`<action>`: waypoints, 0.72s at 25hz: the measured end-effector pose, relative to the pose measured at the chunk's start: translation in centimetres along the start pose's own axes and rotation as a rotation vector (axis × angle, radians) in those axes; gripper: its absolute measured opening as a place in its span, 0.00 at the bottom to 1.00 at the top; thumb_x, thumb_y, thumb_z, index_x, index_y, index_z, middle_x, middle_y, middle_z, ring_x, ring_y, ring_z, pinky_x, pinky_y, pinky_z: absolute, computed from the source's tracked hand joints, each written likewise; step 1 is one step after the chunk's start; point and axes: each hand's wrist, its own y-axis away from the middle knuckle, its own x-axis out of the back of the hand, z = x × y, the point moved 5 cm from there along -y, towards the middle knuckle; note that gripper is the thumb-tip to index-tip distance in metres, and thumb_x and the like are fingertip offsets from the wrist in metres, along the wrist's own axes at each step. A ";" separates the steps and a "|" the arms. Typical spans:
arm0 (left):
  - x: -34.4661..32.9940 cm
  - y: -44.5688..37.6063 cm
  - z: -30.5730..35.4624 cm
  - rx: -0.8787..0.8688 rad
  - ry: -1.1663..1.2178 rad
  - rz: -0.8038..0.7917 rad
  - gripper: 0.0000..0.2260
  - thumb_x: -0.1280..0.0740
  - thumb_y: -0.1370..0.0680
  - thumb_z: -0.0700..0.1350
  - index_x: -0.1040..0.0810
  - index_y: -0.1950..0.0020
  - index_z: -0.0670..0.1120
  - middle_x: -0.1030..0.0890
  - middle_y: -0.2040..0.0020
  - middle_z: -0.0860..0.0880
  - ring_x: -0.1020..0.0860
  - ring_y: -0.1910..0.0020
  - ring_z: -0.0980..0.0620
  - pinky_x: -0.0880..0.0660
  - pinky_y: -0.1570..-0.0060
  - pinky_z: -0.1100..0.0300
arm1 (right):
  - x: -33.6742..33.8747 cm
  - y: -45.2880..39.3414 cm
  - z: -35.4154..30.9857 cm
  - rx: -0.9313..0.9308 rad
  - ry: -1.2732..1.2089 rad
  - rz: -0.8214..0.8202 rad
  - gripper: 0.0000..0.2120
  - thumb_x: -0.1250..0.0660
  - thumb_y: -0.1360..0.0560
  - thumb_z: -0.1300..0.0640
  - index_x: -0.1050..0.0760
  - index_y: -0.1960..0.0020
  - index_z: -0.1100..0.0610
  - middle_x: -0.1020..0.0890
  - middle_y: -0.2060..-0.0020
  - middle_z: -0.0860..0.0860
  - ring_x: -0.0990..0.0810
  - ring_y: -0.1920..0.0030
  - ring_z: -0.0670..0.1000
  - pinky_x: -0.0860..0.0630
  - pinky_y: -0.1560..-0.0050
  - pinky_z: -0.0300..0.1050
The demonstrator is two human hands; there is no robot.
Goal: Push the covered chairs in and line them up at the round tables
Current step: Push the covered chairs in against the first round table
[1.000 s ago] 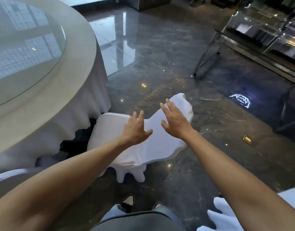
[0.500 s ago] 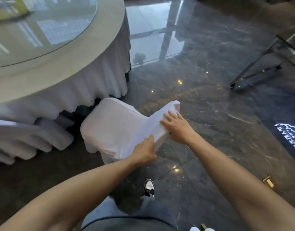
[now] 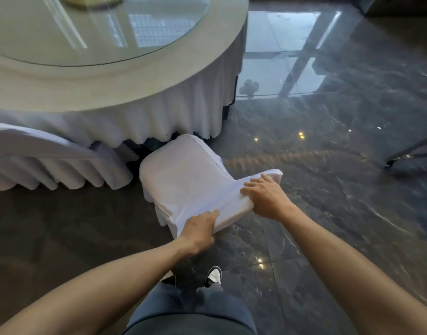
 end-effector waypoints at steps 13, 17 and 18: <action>16.2 -2.3 -25.0 0.192 -0.072 0.157 0.26 0.35 0.27 0.36 0.22 0.33 0.57 0.16 0.45 0.46 0.20 0.46 0.42 0.24 0.47 0.52 | 6.4 -19.4 -17.4 -0.079 -0.150 0.029 0.11 0.38 0.35 0.60 0.21 0.55 0.52 0.18 0.62 0.51 0.21 0.61 0.56 0.34 0.64 0.44; 21.3 -5.0 -31.0 0.163 -0.086 0.180 0.25 0.36 0.27 0.37 0.20 0.37 0.60 0.16 0.48 0.46 0.19 0.49 0.41 0.25 0.52 0.51 | 8.8 -25.7 -20.1 -0.175 -0.185 0.047 0.11 0.39 0.34 0.60 0.21 0.55 0.51 0.19 0.64 0.51 0.22 0.63 0.55 0.31 0.63 0.45; 22.7 -5.6 -32.3 0.159 -0.083 0.195 0.24 0.36 0.27 0.37 0.20 0.38 0.60 0.16 0.49 0.47 0.19 0.49 0.42 0.26 0.53 0.52 | 9.3 -27.4 -20.6 -0.190 -0.179 0.048 0.12 0.39 0.34 0.60 0.21 0.55 0.51 0.19 0.65 0.51 0.23 0.65 0.56 0.30 0.63 0.46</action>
